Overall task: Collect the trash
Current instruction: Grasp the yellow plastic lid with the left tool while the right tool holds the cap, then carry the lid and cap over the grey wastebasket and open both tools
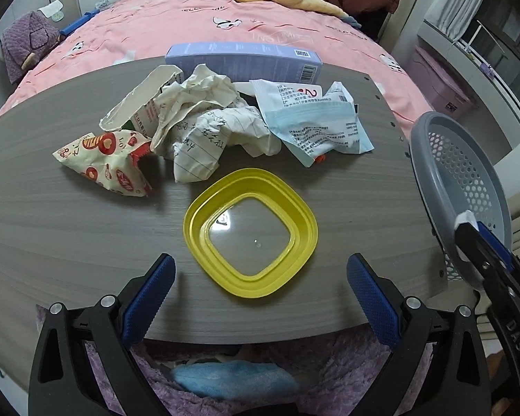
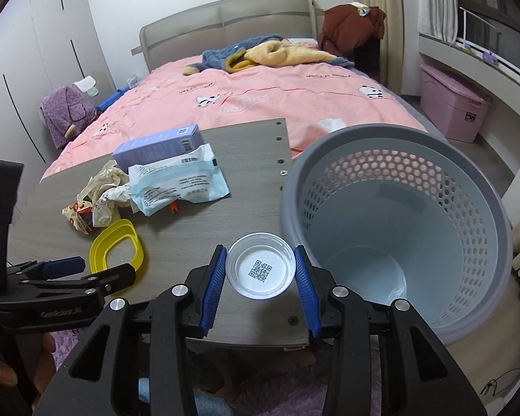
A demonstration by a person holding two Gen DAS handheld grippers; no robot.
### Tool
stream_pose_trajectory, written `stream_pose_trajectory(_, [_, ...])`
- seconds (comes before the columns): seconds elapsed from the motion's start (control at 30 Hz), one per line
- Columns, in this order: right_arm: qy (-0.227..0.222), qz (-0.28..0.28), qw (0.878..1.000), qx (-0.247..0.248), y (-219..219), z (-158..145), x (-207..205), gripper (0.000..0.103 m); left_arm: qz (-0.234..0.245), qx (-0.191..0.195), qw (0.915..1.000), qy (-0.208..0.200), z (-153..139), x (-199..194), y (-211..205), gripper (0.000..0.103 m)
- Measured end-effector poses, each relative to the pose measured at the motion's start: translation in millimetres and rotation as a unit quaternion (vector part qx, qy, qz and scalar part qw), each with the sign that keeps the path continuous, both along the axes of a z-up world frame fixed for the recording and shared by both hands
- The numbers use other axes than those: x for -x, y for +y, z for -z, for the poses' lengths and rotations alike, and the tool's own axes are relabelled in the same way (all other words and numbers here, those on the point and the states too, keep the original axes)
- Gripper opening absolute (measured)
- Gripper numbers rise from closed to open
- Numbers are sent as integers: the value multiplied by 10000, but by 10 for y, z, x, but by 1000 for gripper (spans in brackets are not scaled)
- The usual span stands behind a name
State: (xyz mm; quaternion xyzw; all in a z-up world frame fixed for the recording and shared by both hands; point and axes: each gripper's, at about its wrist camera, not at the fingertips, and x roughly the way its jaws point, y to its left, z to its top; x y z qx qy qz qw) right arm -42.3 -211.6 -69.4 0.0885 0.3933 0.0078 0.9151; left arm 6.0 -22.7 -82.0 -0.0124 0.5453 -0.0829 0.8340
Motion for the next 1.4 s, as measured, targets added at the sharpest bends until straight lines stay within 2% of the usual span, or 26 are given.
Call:
stream_pose_trajectory(0.3, [-56, 96, 9998, -139, -127, -8, 49, 39, -266, -340, 9991, 23, 138, -180, -46, 95])
stream_pose_trajectory(0.43, [-27, 127, 9998, -158, -151, 10, 43, 39, -148, -447, 9989, -77, 153, -205, -90, 94])
stream_pose_trajectory(0.47, [-23, 138, 9998, -162, -158, 13, 42, 39, -123, -471, 9988, -86, 153, -207, -102, 93])
stream_pose_trajectory(0.57, [-19, 161, 9997, -169, -169, 12, 33, 39, -35, -582, 9982, -168, 122, -166, -133, 75])
stream_pose_trajectory(0.7, [-18, 191, 9997, -178, -199, 17, 33, 39, 48, -415, 9990, -164, 88, -123, -125, 74])
stream_pose_trajectory(0.83, [-68, 249, 9995, -164, -268, -29, 54, 39, 151, -413, 9979, -484, -55, -44, -174, 74])
stream_pose_trajectory(1.0, [-130, 517, 9984, -193, -535, -88, 83, 39, 531, -470, 9916, -1086, -357, 17, -399, 74])
stream_pose_trajectory(1.1, [-131, 753, 9969, -178, -758, -113, 110, 39, 866, -377, 9861, -1366, -504, -13, -656, 74])
stream_pose_trajectory(1.2, [-113, 1018, 9946, -138, -992, -140, 136, 39, 1245, -294, 9812, -1446, -567, -96, -1010, 74])
stream_pose_trajectory(1.4, [-21, 1358, 9906, -154, -1336, -119, 156, 39, 1985, -213, 9695, -1418, -505, -206, -1634, 74])
